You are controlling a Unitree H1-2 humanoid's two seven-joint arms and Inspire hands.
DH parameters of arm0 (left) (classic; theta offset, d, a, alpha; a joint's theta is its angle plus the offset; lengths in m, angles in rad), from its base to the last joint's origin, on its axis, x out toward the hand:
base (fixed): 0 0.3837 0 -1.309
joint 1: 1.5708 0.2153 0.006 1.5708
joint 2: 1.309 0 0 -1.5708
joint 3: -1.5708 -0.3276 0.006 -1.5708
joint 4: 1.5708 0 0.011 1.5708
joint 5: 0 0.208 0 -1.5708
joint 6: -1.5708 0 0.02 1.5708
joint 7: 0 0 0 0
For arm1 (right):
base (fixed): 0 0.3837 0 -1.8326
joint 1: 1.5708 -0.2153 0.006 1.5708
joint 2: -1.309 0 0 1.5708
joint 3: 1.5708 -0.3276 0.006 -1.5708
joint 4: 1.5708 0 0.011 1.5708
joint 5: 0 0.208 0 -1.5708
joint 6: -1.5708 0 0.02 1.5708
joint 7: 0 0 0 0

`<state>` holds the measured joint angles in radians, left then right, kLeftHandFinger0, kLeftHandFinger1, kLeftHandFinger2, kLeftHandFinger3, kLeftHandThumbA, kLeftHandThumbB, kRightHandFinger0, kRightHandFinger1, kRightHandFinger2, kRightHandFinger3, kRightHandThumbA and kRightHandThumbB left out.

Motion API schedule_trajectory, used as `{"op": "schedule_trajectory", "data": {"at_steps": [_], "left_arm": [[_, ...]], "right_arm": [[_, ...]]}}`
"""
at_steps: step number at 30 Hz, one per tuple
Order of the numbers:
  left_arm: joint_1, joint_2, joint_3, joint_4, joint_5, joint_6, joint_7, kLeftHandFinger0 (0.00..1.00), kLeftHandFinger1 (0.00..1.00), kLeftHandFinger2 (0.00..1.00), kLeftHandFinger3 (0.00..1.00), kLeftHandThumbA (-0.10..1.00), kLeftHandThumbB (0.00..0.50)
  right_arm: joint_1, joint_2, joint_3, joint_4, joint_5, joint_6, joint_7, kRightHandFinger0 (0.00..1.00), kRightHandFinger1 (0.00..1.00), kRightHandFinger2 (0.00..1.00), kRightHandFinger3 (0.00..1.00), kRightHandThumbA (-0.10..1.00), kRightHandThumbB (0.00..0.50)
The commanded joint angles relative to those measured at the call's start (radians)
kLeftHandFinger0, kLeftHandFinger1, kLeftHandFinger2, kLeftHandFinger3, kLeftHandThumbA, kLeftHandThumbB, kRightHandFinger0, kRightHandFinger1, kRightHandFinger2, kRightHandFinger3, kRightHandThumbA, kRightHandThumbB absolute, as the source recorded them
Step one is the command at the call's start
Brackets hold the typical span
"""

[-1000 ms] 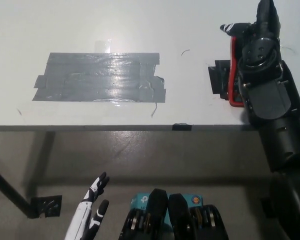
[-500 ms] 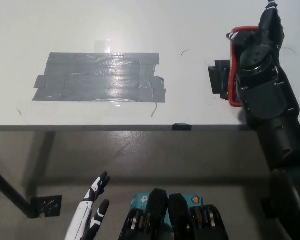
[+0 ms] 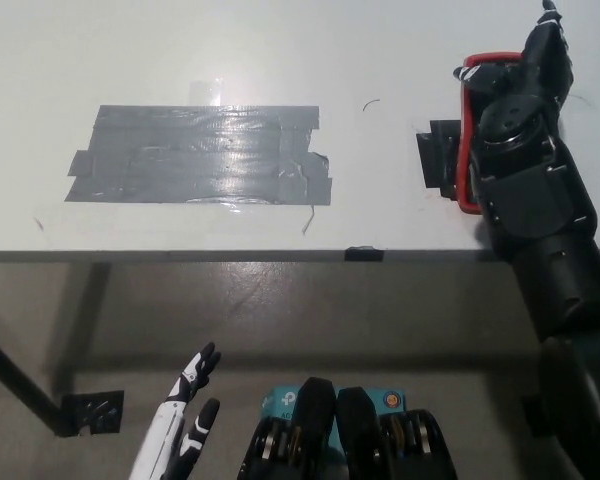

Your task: The robot first picks the multimeter with right hand and then unfolds the black stand on the back of it using left hand

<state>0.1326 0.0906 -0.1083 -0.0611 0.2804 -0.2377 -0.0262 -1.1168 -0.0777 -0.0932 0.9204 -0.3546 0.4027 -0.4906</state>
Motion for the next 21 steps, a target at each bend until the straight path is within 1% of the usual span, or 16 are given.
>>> {"op": "schedule_trajectory", "data": {"at_steps": [1,2,3,5,8,12,15,16,21], "left_arm": [[-0.006,0.009,-0.006,-0.024,0.002,-0.014,0.000,1.00,1.00,1.00,1.00,1.00,0.202],[-0.006,0.009,-0.006,-0.025,0.004,-0.012,0.000,1.00,1.00,1.00,1.00,1.00,0.205],[-0.005,0.009,-0.006,-0.027,0.004,-0.009,-0.001,1.00,1.00,1.00,1.00,1.00,0.205],[-0.007,0.007,-0.006,-0.029,0.000,-0.004,-0.003,1.00,1.00,1.00,1.00,1.00,0.205],[-0.007,0.007,-0.005,-0.028,0.000,-0.011,0.000,1.00,1.00,1.00,1.00,1.00,0.203],[-0.007,0.007,-0.004,-0.030,0.006,-0.010,0.003,1.00,1.00,1.00,1.00,1.00,0.206],[-0.009,0.007,0.000,-0.028,-0.001,-0.013,0.003,1.00,1.00,1.00,1.00,1.00,0.211],[-0.010,0.008,-0.001,-0.028,0.004,-0.014,0.004,1.00,1.00,1.00,1.00,1.00,0.211],[-0.010,0.007,-0.003,-0.032,0.002,-0.013,0.002,1.00,1.00,1.00,1.00,1.00,0.207]], "right_arm": [[-0.065,0.017,-0.029,-0.034,0.075,-0.033,0.003,1.00,1.00,1.00,1.00,1.00,0.497],[-0.065,0.019,-0.033,-0.034,0.086,-0.031,0.012,1.00,1.00,1.00,1.00,1.00,0.497],[-0.063,0.021,-0.041,-0.035,0.100,-0.036,0.022,1.00,1.00,1.00,1.00,1.00,0.484],[-0.066,0.025,-0.062,-0.029,0.134,-0.040,0.038,1.00,1.00,1.00,1.00,1.00,0.478],[-0.060,0.026,-0.061,-0.023,0.141,-0.055,0.035,1.00,1.00,1.00,1.00,1.00,0.464],[-0.062,0.021,-0.043,0.001,0.130,-0.059,0.004,1.00,1.00,1.00,1.00,1.00,0.464],[-0.068,0.020,-0.027,0.019,0.115,-0.049,-0.015,1.00,1.00,1.00,1.00,1.00,0.474],[-0.068,0.020,-0.028,0.030,0.116,-0.056,-0.026,1.00,1.00,1.00,1.00,0.98,0.475],[-0.071,0.013,-0.023,0.065,0.118,-0.062,-0.037,1.00,1.00,1.00,1.00,0.94,0.480]]}}
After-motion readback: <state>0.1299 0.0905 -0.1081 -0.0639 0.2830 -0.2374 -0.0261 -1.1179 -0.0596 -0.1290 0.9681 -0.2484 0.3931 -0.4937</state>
